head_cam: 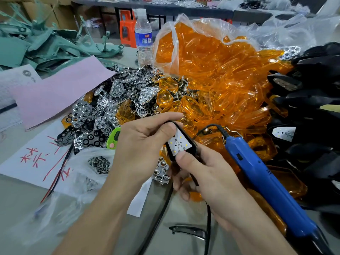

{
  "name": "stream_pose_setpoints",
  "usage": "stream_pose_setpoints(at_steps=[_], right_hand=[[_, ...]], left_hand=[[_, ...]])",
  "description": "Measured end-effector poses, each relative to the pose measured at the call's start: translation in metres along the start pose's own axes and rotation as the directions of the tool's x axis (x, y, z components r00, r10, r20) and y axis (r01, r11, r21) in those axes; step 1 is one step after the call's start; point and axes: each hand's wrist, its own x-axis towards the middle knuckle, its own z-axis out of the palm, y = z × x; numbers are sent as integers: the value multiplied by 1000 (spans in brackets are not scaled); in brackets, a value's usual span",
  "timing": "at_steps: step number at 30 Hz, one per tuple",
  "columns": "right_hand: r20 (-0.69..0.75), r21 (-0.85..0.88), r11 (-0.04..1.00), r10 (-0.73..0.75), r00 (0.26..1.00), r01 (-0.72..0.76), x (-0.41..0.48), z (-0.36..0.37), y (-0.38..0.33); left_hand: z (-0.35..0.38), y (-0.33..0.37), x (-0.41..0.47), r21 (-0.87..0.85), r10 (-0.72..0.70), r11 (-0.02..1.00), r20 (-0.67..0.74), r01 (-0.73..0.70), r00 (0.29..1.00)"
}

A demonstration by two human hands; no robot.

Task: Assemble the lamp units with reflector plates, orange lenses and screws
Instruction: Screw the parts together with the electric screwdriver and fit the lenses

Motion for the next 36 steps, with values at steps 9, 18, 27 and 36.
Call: stream_pose_setpoints(at_steps=[9, 18, 27, 36], right_hand=[[-117, -291, 947, -173, 978, 133, 3, -6, 3], [-111, -84, 993, -89, 990, 80, 1, -5, -3], [-33, 24, 999, -47, 998, 47, 0, -5, 0], [-47, -25, 995, -99, 994, 98, 0, -9, -5]], left_hand=[[3, -1, -1, -10, -86, 996, 124, 88, 988], [-1, 0, -2, -58, -146, 984, 251, 166, 957], [4, -1, -4, -48, -123, 990, 178, 133, 976], [7, -5, -3, 68, -2, 998, 169, -9, 986]])
